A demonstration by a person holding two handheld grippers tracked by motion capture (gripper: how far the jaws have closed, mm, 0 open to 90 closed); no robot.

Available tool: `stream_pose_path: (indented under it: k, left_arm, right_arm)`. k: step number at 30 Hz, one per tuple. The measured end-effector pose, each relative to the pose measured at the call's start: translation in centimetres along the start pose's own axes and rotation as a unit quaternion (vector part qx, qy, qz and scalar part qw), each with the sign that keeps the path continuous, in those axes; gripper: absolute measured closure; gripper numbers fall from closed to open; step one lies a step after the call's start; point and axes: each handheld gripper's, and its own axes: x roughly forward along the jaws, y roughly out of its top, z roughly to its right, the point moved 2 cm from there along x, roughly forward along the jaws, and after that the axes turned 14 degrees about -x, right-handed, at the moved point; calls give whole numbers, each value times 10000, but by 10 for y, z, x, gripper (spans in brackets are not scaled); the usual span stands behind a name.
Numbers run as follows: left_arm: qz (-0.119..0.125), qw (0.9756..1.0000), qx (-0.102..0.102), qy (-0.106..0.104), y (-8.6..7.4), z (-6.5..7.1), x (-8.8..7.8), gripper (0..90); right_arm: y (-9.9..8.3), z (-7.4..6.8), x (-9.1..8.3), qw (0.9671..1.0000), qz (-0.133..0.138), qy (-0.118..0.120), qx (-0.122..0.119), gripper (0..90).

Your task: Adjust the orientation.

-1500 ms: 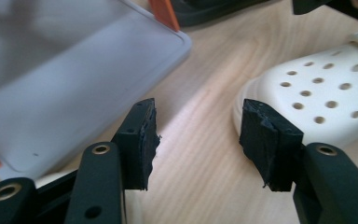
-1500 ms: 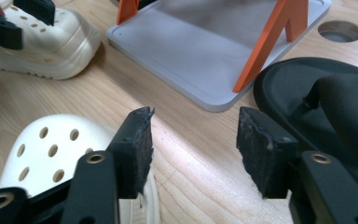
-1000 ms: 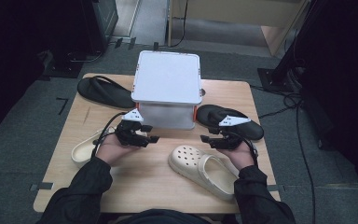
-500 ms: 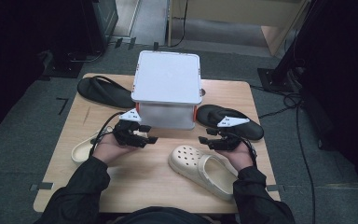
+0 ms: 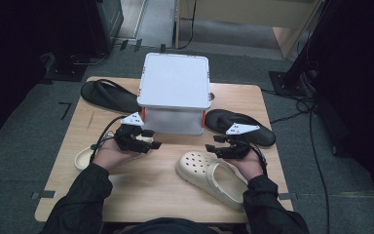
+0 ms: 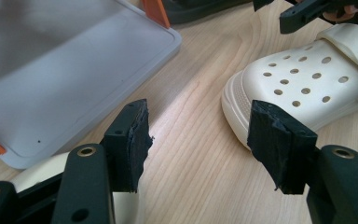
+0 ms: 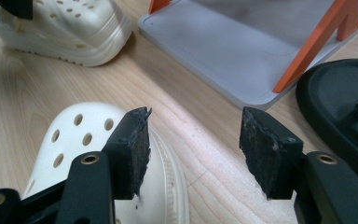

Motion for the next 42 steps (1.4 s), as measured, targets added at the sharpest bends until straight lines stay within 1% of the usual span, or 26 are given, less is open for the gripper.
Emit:
stream_pose_path:
  k: [2, 6, 10, 11, 13, 15, 16, 17, 22, 24, 25, 27, 28, 29, 30, 31, 32, 34, 35, 36, 37, 38, 39, 40, 41, 42]
  left_arm:
    - [-26, 10000, -1, 27, -1, -1, -2, 391]
    - [66, 10000, 7, 30, -2, -1, -8, 391]
    - [124, 9999, 0, 50, -3, -2, -14, 387]
    - [128, 9999, 26, 95, -5, -4, -18, 386]
    - [120, 9999, 7, 109, -6, -5, -20, 386]
    - [171, 9997, -70, 134, -8, -7, -25, 386]
    - [171, 9997, -70, 134, -8, -7, -25, 386]
    - [211, 9996, -89, 161, -10, -8, -29, 386]
    - [263, 9993, -145, 232, -14, -10, -37, 387]
    - [305, 9989, -196, 285, -19, -14, -44, 387]
    - [305, 9989, -196, 285, -19, -14, -44, 387]
    - [355, 9983, -271, 367, -23, -18, -51, 387]
    - [355, 9983, -271, 367, -23, -18, -51, 387]
    - [406, 9978, -329, 418, -27, -22, -57, 386]
    - [406, 9978, -329, 418, -27, -22, -57, 387]
    - [453, 9971, -381, 480, -30, -27, -62, 386]
    - [453, 9971, -381, 480, -30, -27, -62, 386]
    - [479, 9965, -420, 540, -33, -31, -68, 385]
    - [500, 9957, -497, 600, -35, -34, -72, 385]
    - [500, 9957, -497, 600, -35, -34, -72, 385]
    - [537, 9952, -510, 637, -37, -38, -77, 386]
    - [537, 9952, -510, 637, -37, -38, -77, 386]
    - [572, 9949, -532, 645, -40, -43, -82, 386]
    - [572, 9949, -532, 645, -40, -43, -82, 386]
    - [561, 9945, -584, 663, -44, -49, -86, 385]
    - [561, 9945, -584, 663, -44, -49, -86, 381]
  right_arm:
    - [2, 1, 0, 10000, 52, -76, -2, 430]
    - [3, -1, 1, 9999, 67, -65, 71, 428]
    - [4, -1, 2, 9999, 19, -96, 63, 428]
    - [5, 0, 3, 9999, 3, -103, 57, 428]
    - [5, 2, 4, 9999, 17, -68, 113, 428]
    - [7, 3, 5, 9999, 49, -58, 113, 429]
    - [7, 3, 5, 9999, 49, -58, 113, 429]
    - [8, 4, 6, 9998, 123, -73, 139, 431]
    - [10, 5, 8, 9998, 87, -45, 186, 432]
    - [13, 6, 10, 9998, 124, -46, 155, 433]
    - [13, 6, 10, 9998, 124, -46, 155, 433]
    - [15, 7, 13, 9998, 146, -9, 144, 434]
    - [15, 7, 13, 9998, 146, -9, 144, 434]
    - [17, 8, 16, 9998, 147, 31, 129, 434]
    - [17, 8, 16, 9998, 147, 31, 129, 434]
    - [18, 8, 18, 9998, 188, 40, 82, 438]
    - [18, 8, 18, 9998, 188, 40, 82, 438]
    - [20, 8, 22, 9998, 145, 100, 72, 438]
    - [21, 7, 23, 9998, 132, 123, 72, 438]
    - [21, 7, 23, 9998, 132, 123, 72, 438]
    - [22, 7, 24, 9998, 130, 145, 52, 438]
    - [23, 7, 25, 9998, 130, 156, 26, 438]
    - [23, 7, 26, 9998, 127, 176, 32, 438]
    - [23, 7, 26, 9998, 127, 176, 32, 438]
    - [23, 7, 27, 9998, 99, 184, 18, 438]
    - [24, 6, 28, 9998, 92, 200, 16, 438]
